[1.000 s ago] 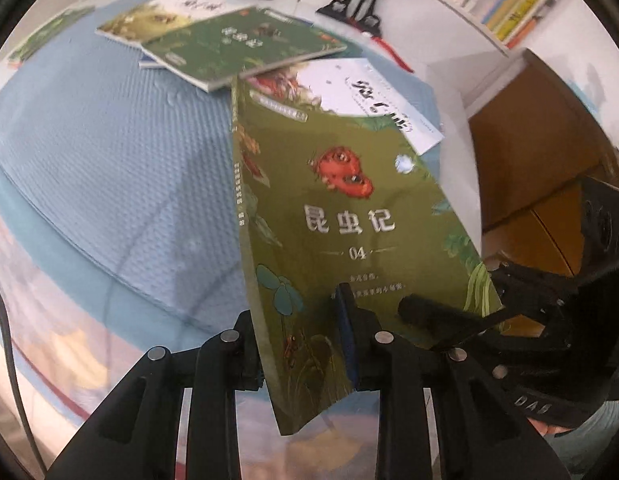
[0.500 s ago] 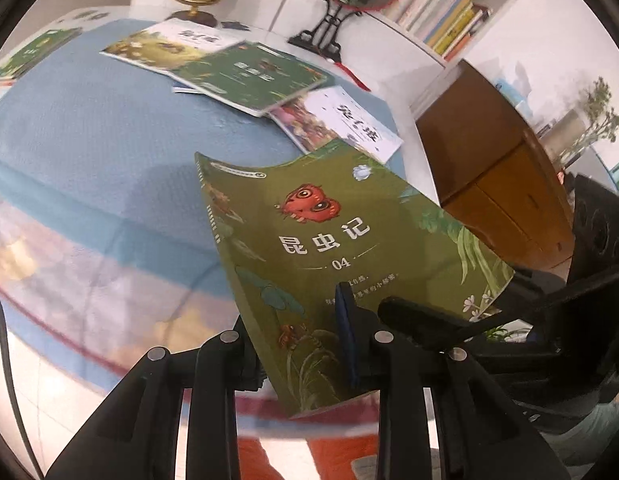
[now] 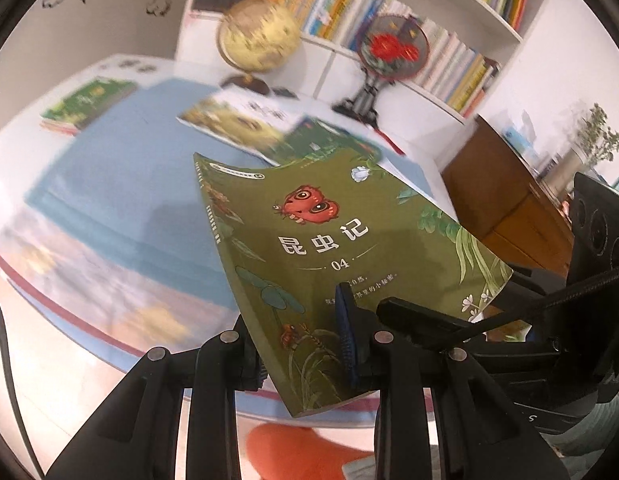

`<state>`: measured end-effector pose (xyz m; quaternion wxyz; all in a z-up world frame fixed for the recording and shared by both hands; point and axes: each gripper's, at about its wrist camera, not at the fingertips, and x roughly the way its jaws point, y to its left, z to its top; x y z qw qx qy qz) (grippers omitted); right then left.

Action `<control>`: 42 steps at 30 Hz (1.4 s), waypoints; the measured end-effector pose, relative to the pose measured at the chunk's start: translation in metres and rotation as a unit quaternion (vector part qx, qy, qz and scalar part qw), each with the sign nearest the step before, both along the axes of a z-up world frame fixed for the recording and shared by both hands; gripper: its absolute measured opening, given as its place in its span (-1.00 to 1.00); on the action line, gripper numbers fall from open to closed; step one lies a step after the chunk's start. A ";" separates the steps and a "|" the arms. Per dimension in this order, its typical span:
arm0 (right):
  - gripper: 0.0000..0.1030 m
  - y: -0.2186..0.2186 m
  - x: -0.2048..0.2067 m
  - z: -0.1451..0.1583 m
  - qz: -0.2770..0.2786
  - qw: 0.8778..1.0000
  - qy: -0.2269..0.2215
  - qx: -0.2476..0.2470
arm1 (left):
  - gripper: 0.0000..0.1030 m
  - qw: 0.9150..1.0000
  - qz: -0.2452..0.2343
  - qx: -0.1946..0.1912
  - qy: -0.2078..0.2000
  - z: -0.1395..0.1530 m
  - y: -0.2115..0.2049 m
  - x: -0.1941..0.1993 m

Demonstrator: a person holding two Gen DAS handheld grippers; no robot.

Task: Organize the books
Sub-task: 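Carry the olive book with the left gripper toward the book stack, then lower the olive book onto the green caterpillar book, open left gripper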

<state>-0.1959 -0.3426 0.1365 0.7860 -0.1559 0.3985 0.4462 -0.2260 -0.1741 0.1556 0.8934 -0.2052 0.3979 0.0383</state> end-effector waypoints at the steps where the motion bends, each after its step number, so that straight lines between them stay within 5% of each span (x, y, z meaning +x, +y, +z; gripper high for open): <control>1: -0.36 0.009 0.002 0.002 0.002 1.000 -0.001 0.006 | -0.52 1.000 0.004 0.005 -0.003 0.005 0.012 0.000; 16: -0.34 0.204 0.083 -0.009 -0.025 0.999 -0.031 0.037 | -0.52 0.999 -0.009 0.037 -0.005 0.012 0.204 0.062; 22: -0.34 0.286 0.129 -0.022 -0.031 0.998 -0.002 0.058 | -0.51 0.999 -0.003 0.035 0.009 0.011 0.299 0.092; 30: -0.33 0.395 0.161 -0.023 -0.035 0.997 -0.042 0.061 | -0.50 0.999 -0.007 0.032 0.012 0.013 0.400 0.129; 42: -0.33 0.501 0.237 -0.090 -0.162 0.985 0.030 0.047 | -0.49 0.996 -0.074 0.012 0.055 -0.049 0.522 0.210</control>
